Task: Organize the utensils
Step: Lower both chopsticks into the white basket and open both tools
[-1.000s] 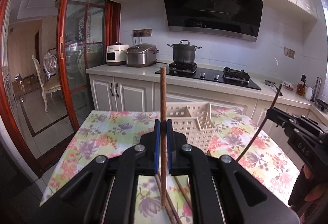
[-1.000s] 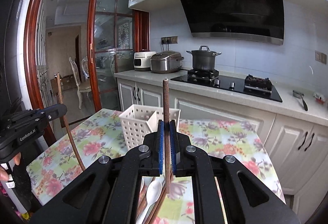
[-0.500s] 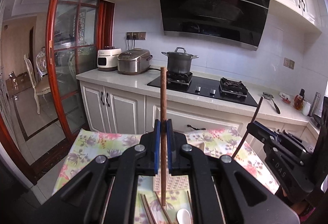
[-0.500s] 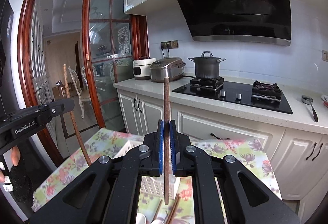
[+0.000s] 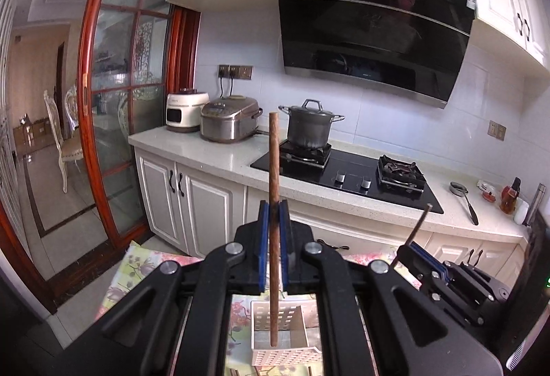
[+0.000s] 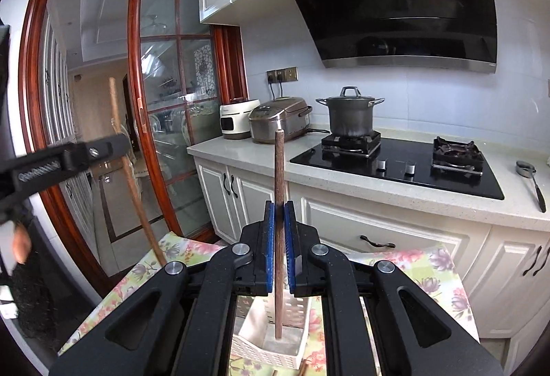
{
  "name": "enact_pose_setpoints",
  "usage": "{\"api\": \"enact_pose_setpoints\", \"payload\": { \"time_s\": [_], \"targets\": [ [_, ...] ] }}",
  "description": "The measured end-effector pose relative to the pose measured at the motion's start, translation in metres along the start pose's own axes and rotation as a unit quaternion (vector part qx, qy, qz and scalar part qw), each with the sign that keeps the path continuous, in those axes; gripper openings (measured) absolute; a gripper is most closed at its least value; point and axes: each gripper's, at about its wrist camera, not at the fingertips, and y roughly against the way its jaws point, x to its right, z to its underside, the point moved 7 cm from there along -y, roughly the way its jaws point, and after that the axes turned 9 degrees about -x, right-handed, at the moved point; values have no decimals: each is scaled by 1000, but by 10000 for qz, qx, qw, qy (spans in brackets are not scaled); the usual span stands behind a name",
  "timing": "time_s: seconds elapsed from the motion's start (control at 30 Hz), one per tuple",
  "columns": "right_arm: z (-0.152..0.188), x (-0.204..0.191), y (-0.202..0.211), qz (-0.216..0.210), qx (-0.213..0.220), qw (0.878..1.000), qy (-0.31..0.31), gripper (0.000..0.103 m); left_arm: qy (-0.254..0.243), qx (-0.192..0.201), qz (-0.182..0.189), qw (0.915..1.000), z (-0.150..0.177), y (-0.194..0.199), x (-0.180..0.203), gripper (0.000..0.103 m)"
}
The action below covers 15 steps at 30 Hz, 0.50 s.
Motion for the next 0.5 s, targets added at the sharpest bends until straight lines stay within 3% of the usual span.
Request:
{"api": "enact_pose_setpoints", "payload": {
  "time_s": [0.17, 0.5],
  "targets": [
    [11, -8, -14, -66, -116, 9999, 56, 8, 62, -258, 13, 9996, 15, -32, -6, 6],
    [42, -7, -48, -269, -805, 9963, -100, 10, -14, -748, 106, 9971, 60, -82, -10, 6]
  ]
}}
